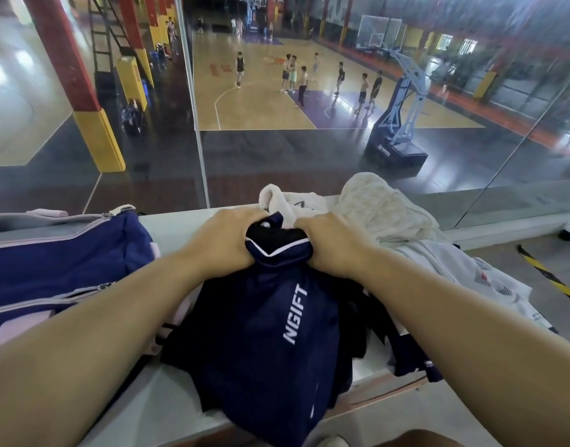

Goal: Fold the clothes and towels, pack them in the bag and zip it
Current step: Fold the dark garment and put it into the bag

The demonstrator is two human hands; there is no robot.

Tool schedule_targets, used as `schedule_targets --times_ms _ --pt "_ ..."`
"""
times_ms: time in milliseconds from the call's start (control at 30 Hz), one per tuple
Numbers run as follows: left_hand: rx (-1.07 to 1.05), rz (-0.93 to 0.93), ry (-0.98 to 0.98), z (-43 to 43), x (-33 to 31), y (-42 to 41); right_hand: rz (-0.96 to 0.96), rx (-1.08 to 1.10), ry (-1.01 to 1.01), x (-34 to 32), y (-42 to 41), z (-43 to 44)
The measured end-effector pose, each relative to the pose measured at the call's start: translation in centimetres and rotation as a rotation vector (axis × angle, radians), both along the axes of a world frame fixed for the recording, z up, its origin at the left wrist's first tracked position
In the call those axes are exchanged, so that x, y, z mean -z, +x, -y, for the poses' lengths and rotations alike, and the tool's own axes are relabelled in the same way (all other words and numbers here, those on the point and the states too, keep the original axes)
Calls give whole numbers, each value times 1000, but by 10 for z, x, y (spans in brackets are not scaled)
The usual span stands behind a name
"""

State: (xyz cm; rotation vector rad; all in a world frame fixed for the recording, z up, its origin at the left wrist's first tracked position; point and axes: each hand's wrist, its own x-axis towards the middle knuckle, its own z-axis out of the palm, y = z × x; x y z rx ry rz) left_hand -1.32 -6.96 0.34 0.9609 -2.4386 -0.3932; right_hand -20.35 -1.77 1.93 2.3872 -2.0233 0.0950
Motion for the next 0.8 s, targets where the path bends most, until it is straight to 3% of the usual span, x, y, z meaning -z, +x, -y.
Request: schedule_targets --times_ms 133,267,533,700,800 --pt "19 29 -134 -6 0 13 -226 -94 -455 3 8 -16" --pt "192 89 -243 -28 25 31 -293 -134 -618 32 17 -50" --pt "280 219 -178 -72 61 64 -191 -140 -181 58 31 -112" --pt "283 166 -121 -77 57 62 52 -96 95 24 29 -110" --pt "315 143 -100 -76 56 60 -164 -132 159 5 30 -88"
